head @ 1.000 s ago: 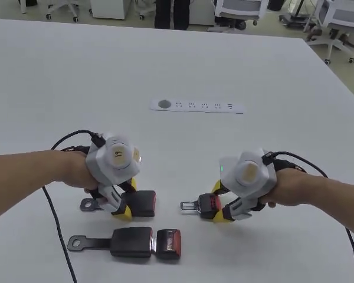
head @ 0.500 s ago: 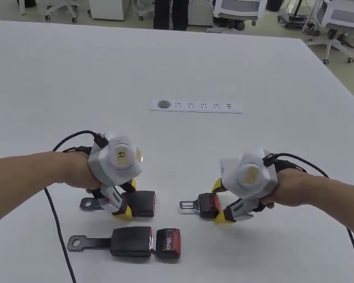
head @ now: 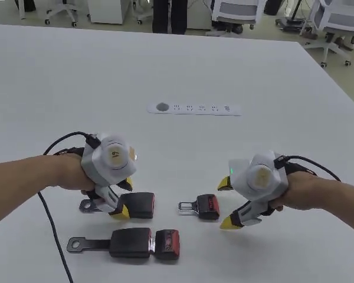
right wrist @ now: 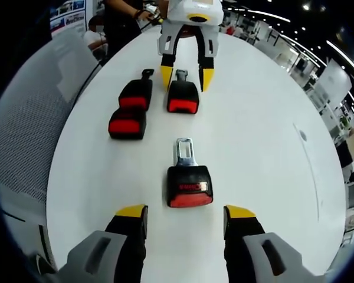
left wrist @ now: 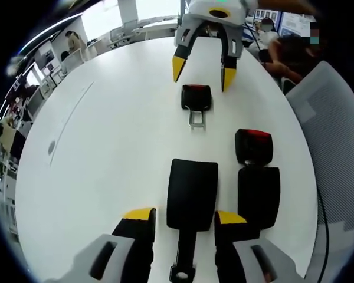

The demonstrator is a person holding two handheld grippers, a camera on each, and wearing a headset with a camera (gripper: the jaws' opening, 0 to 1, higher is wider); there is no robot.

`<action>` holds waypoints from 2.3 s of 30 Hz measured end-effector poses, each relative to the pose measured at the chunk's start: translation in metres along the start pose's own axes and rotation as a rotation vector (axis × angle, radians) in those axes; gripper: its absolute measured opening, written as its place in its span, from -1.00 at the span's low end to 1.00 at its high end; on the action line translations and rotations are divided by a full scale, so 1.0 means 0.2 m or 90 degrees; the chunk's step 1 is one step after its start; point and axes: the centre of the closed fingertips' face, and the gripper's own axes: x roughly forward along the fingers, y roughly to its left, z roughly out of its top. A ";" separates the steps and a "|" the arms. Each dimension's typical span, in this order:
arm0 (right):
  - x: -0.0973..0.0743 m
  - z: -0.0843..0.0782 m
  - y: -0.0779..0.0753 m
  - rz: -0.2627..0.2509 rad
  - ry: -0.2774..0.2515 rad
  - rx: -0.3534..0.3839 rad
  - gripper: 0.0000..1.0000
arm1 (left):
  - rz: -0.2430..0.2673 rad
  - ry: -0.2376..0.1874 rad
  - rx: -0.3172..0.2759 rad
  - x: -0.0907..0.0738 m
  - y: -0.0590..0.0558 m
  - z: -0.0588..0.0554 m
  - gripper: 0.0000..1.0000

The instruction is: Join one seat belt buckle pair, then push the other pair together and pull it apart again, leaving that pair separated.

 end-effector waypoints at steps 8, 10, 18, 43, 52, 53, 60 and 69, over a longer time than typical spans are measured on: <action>-0.04 -0.04 0.03 -0.008 -0.013 0.016 0.13 | 0.015 -0.044 -0.070 -0.08 -0.01 -0.09 -0.12; -0.04 -0.05 0.04 -0.008 -0.016 0.023 0.16 | 0.015 -0.054 -0.085 -0.10 -0.01 -0.12 -0.09; -0.08 -0.06 0.07 -0.030 -0.046 0.067 0.27 | 0.044 -0.135 -0.161 -0.20 -0.08 -0.17 0.05; -0.10 0.12 0.27 -0.142 -0.259 0.245 0.93 | 0.194 -0.369 -0.298 -0.30 -0.31 -0.27 0.86; -0.07 0.16 0.32 -0.179 -0.329 0.299 0.98 | 0.238 -0.438 -0.327 -0.27 -0.34 -0.24 0.99; -0.07 0.15 0.31 -0.180 -0.333 0.302 0.98 | 0.240 -0.443 -0.328 -0.27 -0.34 -0.24 0.99; -0.10 0.15 0.30 -0.196 -0.362 0.326 0.98 | 0.252 -0.461 -0.354 -0.27 -0.34 -0.25 0.99; -0.10 0.12 0.31 -0.200 -0.361 0.328 0.98 | 0.257 -0.455 -0.348 -0.27 -0.35 -0.24 0.99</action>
